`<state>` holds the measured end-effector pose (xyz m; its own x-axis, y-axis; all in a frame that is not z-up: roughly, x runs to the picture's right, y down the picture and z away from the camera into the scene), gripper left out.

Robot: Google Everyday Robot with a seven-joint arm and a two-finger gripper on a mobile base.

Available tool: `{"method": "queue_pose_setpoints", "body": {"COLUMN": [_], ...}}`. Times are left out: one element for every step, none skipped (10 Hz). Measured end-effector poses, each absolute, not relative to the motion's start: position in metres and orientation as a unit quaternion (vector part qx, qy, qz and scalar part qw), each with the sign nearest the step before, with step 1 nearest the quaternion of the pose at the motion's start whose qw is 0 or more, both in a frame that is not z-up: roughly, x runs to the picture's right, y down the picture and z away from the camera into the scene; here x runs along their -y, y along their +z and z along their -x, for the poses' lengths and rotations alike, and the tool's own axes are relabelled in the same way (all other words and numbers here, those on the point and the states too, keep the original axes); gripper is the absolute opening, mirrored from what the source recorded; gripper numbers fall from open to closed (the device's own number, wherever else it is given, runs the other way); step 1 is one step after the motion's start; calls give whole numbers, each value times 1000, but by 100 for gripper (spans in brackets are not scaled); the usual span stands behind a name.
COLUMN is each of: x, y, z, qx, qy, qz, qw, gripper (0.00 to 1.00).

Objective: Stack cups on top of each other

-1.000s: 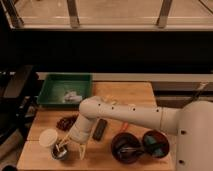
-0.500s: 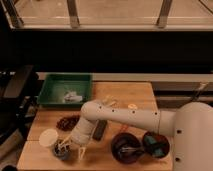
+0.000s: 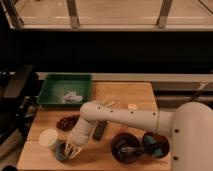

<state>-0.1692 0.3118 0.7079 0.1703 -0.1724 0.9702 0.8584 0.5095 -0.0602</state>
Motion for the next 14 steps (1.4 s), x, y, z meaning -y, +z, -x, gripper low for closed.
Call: {"method": "queue_pose_setpoints", "body": {"x": [-310,-307,-298,-283,-273,-253,-232,-212,-198,-179,-166,-160,-152,-148], "y": [707,705,702,696,691,685,682,680,677,673,669,667,665,665], "z": [170,171,172,171,171,170,166,160,153,143,140,137,138,143], "qx": [526,525,518,505,495,475,454,435,421,400,388,381,375,373], "qy": [-374,-376,-377,-381,-384,-391,-399,-403,-405,-408,-410,-413,-418,-424], "qz": [323,319,317,315,315,315,316,314,313,311,307,308,307,307], "qw": [692,694,699,707,713,722,731,741,749,760,766,767,769,766], "gripper": [0,0,0,0,0,0,0,0,0,0,0,0,0,0]}}
